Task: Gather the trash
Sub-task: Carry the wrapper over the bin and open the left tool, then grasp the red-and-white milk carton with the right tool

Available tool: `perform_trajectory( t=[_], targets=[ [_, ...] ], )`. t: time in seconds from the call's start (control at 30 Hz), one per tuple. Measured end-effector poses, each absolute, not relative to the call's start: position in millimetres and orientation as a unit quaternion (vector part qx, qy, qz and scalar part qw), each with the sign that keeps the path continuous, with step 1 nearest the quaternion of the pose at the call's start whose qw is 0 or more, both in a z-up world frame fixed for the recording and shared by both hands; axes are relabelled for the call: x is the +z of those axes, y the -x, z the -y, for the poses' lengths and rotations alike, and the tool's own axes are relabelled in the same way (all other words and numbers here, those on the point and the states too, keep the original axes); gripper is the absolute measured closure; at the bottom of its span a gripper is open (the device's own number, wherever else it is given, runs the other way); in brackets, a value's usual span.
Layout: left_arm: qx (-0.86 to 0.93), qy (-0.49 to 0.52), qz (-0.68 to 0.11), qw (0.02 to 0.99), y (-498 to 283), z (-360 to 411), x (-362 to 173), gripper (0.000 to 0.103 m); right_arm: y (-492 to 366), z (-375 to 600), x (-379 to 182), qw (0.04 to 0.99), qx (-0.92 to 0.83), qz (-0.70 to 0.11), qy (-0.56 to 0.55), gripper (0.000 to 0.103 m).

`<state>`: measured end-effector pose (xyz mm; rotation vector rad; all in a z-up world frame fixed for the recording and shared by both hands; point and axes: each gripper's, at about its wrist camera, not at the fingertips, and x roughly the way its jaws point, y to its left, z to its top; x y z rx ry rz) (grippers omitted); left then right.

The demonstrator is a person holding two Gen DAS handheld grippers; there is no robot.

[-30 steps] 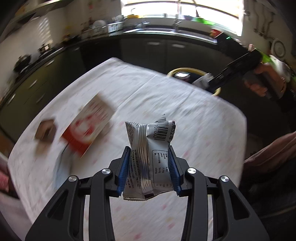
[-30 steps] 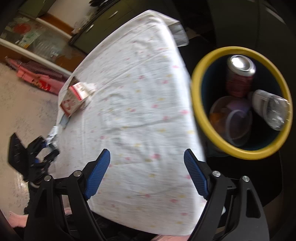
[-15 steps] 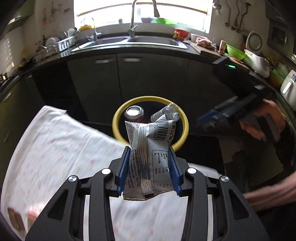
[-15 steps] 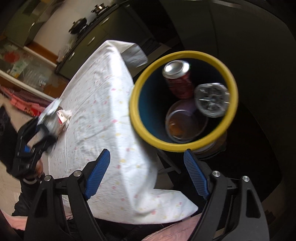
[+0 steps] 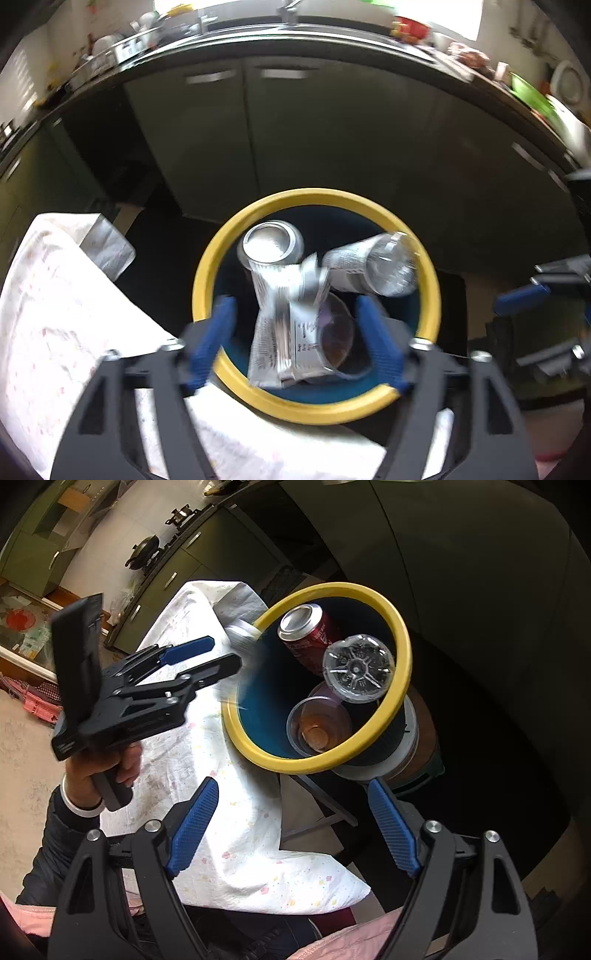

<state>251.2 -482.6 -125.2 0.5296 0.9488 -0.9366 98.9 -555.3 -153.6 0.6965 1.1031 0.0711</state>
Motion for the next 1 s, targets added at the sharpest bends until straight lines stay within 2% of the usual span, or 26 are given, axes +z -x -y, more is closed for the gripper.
perform_trajectory(
  t=[0.07,0.23,0.57,0.83,1.0],
  targets=[
    [-0.422,-0.24,-0.438,0.756,-250.5,478.8,-127.5,0.018,-98.8,556.1,-154.6,0.794,0.033,-0.513,-0.324,0.024],
    [-0.41,-0.204,-0.435,0.775,-239.2,440.3,-110.4,0.014,-103.3,553.7,-159.5,0.793,0.033,-0.517,-0.32,0.023],
    [-0.362,-0.119,-0.41,0.829,-192.0,293.3,-62.5,0.006,-124.2,525.1,-160.2,0.793,0.045,-0.537,-0.286,0.023],
    [-0.254,-0.074,-0.402,0.877,-151.9,168.6,-61.5,0.005,-177.2,441.1,-147.2,0.796,0.103,-0.561,-0.201,0.023],
    [-0.163,-0.028,-0.402,0.901,-128.7,82.7,-71.1,0.005,-216.4,360.8,-127.7,0.81,0.169,-0.543,-0.142,0.023]
  ],
)
